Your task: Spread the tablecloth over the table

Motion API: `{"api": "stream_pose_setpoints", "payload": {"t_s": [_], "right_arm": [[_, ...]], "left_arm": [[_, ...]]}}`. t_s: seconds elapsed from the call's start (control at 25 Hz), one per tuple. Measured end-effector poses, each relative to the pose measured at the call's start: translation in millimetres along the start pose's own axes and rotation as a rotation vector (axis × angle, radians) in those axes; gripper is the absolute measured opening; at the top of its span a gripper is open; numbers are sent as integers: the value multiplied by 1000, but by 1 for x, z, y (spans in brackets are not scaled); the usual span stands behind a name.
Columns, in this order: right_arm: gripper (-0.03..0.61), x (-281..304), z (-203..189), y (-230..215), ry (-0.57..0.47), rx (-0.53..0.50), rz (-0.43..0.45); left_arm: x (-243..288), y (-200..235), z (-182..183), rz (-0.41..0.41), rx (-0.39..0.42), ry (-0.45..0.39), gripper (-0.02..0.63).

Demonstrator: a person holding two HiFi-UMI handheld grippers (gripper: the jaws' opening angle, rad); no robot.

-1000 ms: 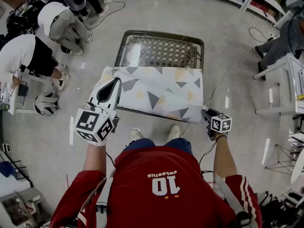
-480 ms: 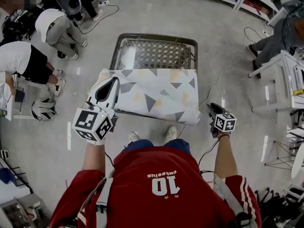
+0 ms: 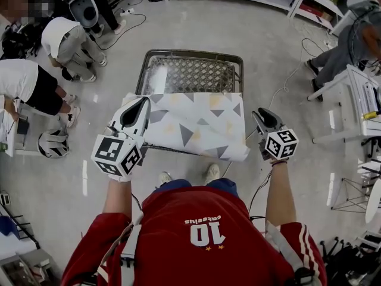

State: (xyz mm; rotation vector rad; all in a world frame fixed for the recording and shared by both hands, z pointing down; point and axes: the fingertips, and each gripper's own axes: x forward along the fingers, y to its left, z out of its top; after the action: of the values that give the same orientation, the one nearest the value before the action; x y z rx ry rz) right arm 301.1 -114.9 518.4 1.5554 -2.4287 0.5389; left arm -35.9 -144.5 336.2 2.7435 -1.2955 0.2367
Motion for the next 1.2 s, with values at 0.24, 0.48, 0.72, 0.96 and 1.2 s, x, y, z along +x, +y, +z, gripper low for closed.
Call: {"api": "stream_pose_setpoints", "payload": {"t_s": [0.24, 0.48, 0.72, 0.96, 1.2], "right_arm": [[126, 3, 100, 58, -199, -62, 54], [126, 11, 168, 117, -298, -134, 136], [126, 12, 203, 135, -342, -172, 72], [107, 6, 210, 122, -346, -152, -49], [49, -2, 211, 98, -352, -138, -58]], "left_arm": [[7, -2, 8, 4, -3, -25, 6], [20, -7, 24, 7, 2, -60, 6], [28, -9, 42, 64, 38, -93, 8], [30, -13, 54, 129, 71, -120, 6], [40, -27, 55, 155, 42, -128, 6]]}}
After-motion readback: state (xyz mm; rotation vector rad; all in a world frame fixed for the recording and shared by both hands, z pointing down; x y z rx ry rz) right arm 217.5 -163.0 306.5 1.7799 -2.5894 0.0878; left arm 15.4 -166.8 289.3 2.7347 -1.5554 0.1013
